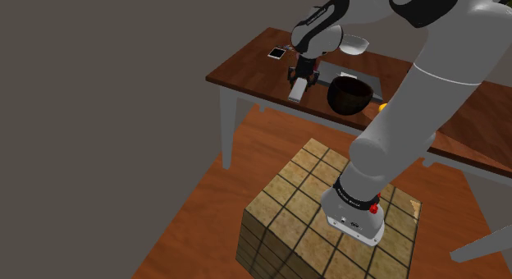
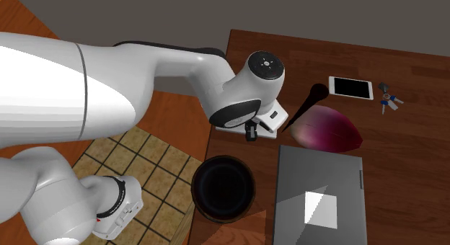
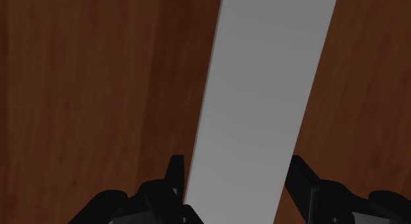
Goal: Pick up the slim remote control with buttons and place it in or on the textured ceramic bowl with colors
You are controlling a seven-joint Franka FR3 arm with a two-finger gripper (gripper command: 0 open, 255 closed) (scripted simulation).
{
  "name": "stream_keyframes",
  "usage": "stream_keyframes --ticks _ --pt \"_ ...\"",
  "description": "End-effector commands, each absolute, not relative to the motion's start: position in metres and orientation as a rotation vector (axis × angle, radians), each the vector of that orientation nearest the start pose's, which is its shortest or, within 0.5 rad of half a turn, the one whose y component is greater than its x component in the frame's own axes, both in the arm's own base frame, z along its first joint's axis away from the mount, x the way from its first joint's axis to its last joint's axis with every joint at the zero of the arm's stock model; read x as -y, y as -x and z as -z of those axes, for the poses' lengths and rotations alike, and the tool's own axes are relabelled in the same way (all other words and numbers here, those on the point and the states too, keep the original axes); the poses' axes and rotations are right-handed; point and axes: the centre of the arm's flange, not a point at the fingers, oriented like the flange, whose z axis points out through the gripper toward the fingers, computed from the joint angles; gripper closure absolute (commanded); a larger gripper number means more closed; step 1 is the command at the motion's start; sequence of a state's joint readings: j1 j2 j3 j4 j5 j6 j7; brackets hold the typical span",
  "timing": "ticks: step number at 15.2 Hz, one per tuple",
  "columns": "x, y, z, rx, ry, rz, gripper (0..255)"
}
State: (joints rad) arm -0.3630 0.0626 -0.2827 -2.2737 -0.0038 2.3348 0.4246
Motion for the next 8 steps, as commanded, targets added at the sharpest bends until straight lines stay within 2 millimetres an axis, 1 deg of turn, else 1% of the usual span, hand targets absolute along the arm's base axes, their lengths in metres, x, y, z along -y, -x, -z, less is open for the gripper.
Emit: stream_keyframes --ticks 1,7,8 --pt "0.3151 -0.4186 -0.3306 -1.608 2.722 -0.003 255" --pt "0.3151 -0.4186 -0.3306 -1.608 2.722 -0.002 255" --pt "0.3151 -0.4185 -0.3359 -1.608 2.723 -0.002 255"
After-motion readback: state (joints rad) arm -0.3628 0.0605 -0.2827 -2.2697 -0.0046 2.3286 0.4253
